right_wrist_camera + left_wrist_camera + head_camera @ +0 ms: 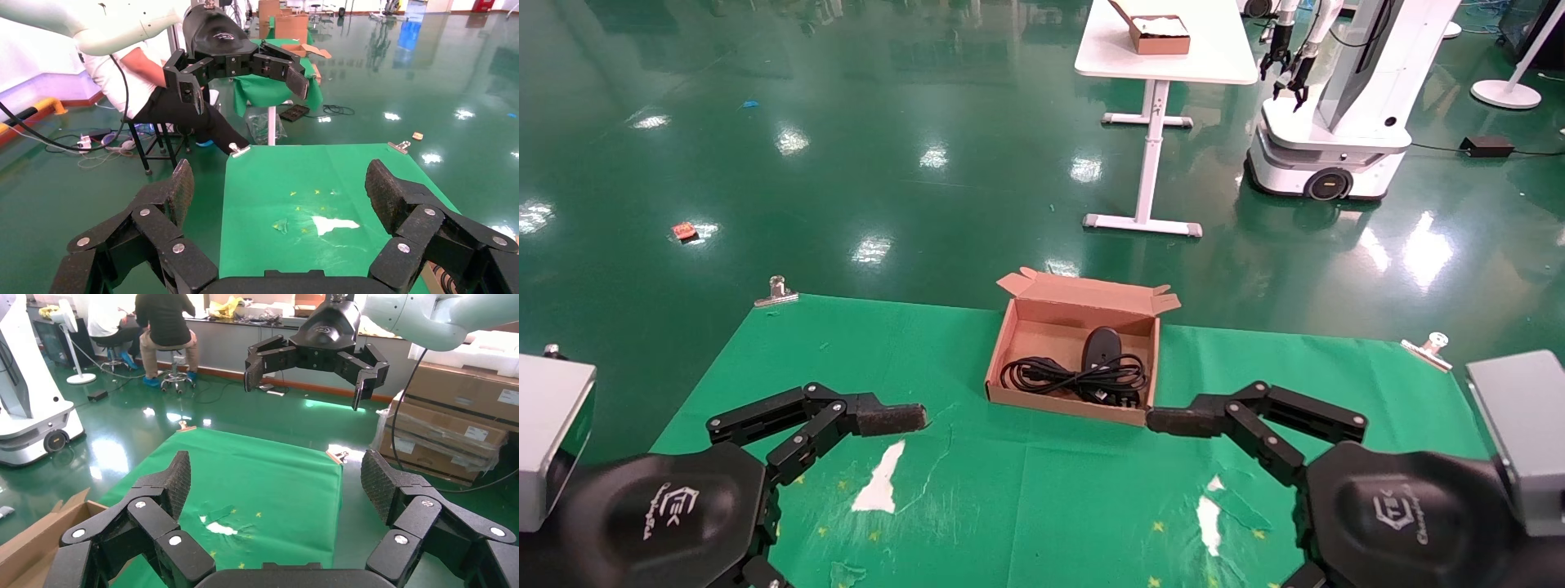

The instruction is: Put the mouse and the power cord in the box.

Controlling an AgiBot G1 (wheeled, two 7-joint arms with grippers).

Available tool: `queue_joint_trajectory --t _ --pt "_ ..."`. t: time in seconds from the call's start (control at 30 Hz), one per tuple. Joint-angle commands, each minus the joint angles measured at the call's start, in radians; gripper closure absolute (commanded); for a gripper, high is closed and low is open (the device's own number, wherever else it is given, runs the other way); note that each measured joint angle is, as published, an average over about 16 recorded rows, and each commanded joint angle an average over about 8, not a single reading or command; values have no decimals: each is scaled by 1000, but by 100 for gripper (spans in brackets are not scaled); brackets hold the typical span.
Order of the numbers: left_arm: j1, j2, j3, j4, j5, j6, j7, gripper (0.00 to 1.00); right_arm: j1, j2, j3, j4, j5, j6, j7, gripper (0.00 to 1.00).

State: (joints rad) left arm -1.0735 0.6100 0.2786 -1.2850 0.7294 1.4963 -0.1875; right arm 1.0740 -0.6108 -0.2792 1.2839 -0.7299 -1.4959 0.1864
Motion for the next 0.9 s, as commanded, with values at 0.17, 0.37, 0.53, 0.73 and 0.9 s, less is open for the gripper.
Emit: queue_joint_trajectory --t 0.17,0.37,0.53,0.73,0.9 --pt "0 0 0 0 0 0 0 0 1 0 0 -1 -1 0 -1 0" --pt "-1 1 1 1 1 -1 0 0 2 -1 -1 -2 -2 1 -1 0" --pt "-1 1 1 1 1 -1 0 0 2 -1 -1 -2 -2 1 -1 0" --pt "-1 1 1 1 1 -1 0 0 2 -1 -1 -3 -2 2 -2 0" --pt "-1 1 1 1 1 -1 0 0 3 -2 -2 -3 -3 2 -2 0"
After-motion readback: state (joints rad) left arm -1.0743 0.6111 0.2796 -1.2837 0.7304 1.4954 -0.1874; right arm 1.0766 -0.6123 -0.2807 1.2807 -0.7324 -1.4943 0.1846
